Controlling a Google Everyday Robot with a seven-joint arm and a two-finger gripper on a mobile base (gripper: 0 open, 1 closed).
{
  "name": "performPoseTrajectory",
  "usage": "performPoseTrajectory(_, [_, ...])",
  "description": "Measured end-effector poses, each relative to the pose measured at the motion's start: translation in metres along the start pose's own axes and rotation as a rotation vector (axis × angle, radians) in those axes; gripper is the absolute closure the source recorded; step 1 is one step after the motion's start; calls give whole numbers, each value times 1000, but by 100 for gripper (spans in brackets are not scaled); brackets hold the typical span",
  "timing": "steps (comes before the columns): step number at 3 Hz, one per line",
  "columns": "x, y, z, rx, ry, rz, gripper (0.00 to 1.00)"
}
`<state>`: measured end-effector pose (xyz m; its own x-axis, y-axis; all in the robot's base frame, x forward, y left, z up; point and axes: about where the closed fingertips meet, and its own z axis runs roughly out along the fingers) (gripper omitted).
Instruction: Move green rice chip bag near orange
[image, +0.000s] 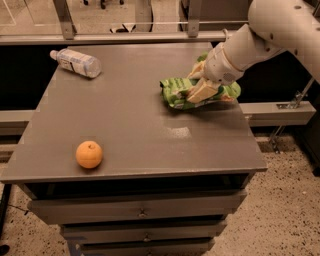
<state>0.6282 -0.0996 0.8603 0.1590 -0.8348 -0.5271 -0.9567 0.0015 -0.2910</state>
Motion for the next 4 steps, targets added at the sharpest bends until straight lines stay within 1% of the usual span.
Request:
performPoseTrajectory(1, [-31, 3, -1, -2, -36, -24, 100])
performPoseTrajectory(2, [-61, 2, 0, -10, -68, -51, 100])
performPoseTrajectory(3, [-91, 10, 1, -33, -118, -74, 100])
performPoseTrajectory(4, [-117, 28, 8, -88, -178, -105, 100])
